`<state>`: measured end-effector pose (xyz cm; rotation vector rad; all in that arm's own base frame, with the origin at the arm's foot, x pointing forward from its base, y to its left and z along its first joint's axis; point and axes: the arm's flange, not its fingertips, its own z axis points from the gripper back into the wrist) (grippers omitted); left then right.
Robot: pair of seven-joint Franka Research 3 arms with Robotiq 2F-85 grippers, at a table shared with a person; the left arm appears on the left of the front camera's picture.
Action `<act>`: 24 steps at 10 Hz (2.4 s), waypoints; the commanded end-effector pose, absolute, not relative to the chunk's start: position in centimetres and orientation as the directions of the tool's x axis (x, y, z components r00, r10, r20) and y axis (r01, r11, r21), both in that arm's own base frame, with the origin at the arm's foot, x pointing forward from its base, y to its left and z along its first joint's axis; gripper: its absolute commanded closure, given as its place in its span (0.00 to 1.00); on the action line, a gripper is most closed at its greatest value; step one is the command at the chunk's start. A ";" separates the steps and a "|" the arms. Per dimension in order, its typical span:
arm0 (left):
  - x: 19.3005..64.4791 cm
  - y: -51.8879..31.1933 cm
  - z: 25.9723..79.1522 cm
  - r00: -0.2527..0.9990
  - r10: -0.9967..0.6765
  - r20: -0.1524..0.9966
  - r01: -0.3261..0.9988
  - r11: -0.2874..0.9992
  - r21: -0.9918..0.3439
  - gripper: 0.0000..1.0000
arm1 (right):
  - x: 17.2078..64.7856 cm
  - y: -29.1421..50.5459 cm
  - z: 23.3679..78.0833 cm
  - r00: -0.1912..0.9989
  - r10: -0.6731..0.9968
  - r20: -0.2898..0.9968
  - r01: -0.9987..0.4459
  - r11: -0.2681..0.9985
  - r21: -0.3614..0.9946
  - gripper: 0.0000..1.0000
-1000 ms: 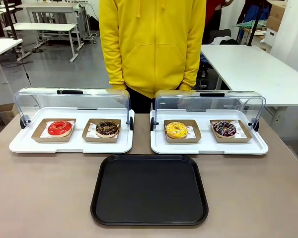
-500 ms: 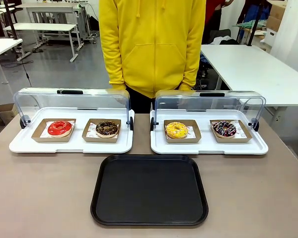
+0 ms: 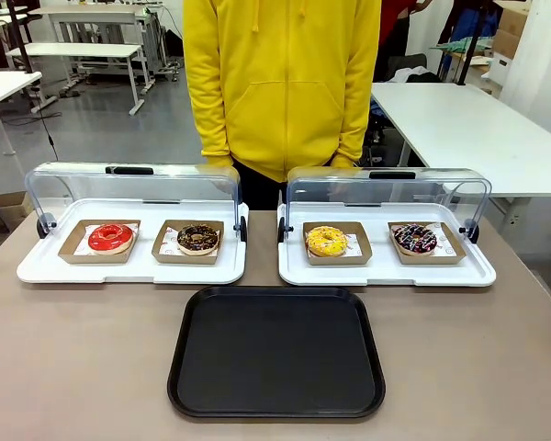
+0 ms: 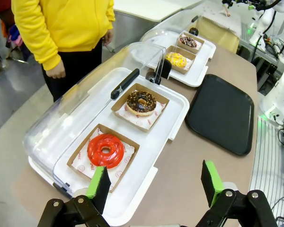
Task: Move the second donut from the left to the tray.
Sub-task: Pick up the Paper togo box containing the Donut indicated by the person and place it on the Handle tray.
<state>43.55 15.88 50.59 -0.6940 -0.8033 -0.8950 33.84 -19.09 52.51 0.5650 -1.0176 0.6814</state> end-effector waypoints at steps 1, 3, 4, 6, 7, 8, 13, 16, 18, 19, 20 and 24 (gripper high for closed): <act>43.5 15.8 50.7 0.381 -0.394 0.837 0.874 0.448 -0.187 0.00 | 34.2 -19.2 52.5 0.323 0.246 0.914 -0.748 0.658 0.087 0.00; 43.5 15.8 50.7 0.381 -0.394 0.837 0.874 0.448 -0.187 0.00 | 34.2 -19.2 52.5 0.323 0.246 0.914 -0.748 0.658 0.087 0.00; 43.5 15.8 50.7 0.381 -0.394 0.837 0.874 0.448 -0.187 0.00 | 34.2 -19.2 52.5 0.323 0.246 0.914 -0.748 0.658 0.087 0.00; 43.5 15.8 50.7 0.381 -0.394 0.837 0.874 0.448 -0.187 0.00 | 34.2 -19.2 52.5 0.323 0.246 0.914 -0.748 0.658 0.087 0.00; 43.5 15.8 50.7 0.381 -0.394 0.837 0.874 0.448 -0.187 0.00 | 34.2 -19.2 52.5 0.323 0.246 0.914 -0.748 0.658 0.087 0.00; 43.5 15.8 50.7 0.381 -0.394 0.837 0.874 0.448 -0.187 0.00 | 34.2 -19.2 52.5 0.323 0.246 0.914 -0.748 0.658 0.087 0.00; 43.5 15.8 50.7 0.381 -0.394 0.837 0.874 0.448 -0.187 0.00 | 34.2 -19.2 52.5 0.323 0.246 0.914 -0.748 0.658 0.087 0.00; 43.5 15.8 50.7 0.381 -0.394 0.837 0.874 0.448 -0.187 0.00 | 34.2 -19.2 52.5 0.323 0.246 0.914 -0.748 0.658 0.087 0.00; 43.5 15.8 50.7 0.381 -0.394 0.837 0.874 0.448 -0.187 0.00 | 34.2 -19.2 52.5 0.323 0.246 0.914 -0.748 0.658 0.087 0.00; 43.5 15.8 50.7 0.381 -0.394 0.837 0.874 0.448 -0.187 0.00 | 34.2 -19.2 52.5 0.323 0.246 0.914 -0.748 0.658 0.087 0.00; 43.5 15.8 50.7 0.381 -0.394 0.837 0.874 0.448 -0.187 0.00 | 34.2 -19.2 52.5 0.323 0.246 0.914 -0.748 0.658 0.087 0.00; 43.5 15.8 50.7 0.381 -0.394 0.837 0.874 0.448 -0.187 0.00 | 34.2 -19.2 52.5 0.323 0.246 0.914 -0.748 0.658 0.087 0.00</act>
